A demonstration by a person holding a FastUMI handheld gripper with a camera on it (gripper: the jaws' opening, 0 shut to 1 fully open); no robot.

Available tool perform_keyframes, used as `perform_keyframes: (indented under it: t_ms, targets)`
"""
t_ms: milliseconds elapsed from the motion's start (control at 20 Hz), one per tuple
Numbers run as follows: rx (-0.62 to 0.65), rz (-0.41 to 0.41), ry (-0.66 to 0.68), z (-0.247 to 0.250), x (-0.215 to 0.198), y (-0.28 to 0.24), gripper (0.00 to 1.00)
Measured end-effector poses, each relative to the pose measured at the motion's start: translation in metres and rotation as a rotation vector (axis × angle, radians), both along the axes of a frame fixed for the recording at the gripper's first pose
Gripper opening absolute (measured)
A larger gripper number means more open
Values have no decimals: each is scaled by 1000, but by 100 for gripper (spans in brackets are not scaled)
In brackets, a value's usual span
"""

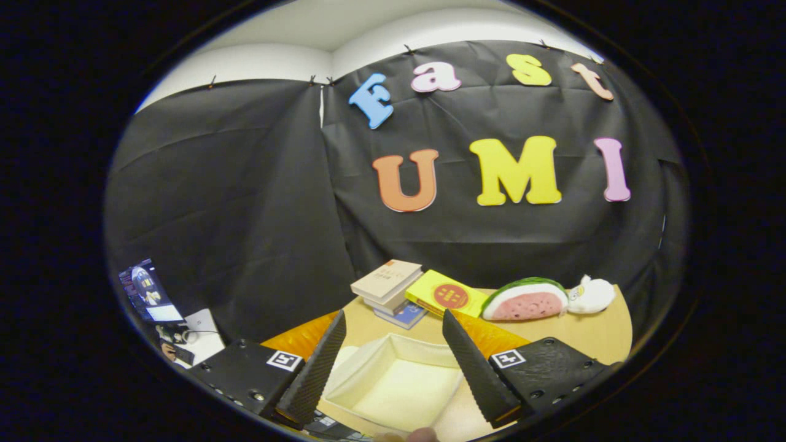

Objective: Open the storage box then place both shoes into the box .Put the left shoe in first, then the right shoe, with the right side of both shoes facing outward in a uniform manner.

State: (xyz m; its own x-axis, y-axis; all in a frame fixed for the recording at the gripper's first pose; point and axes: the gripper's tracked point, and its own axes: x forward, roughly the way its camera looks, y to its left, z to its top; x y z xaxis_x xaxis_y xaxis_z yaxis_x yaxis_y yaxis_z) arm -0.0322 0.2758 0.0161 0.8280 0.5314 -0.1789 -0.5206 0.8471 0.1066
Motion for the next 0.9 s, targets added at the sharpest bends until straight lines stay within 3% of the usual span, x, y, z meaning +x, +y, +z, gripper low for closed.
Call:
perform_keyframes:
  t_ms: [200,500,900]
  targets:
    - [5,-75,-8,-12,18,-75,96]
    - [-48,-191,46,-76,42,-179,95]
    - [-90,-261,256,-193,65,-237,96]
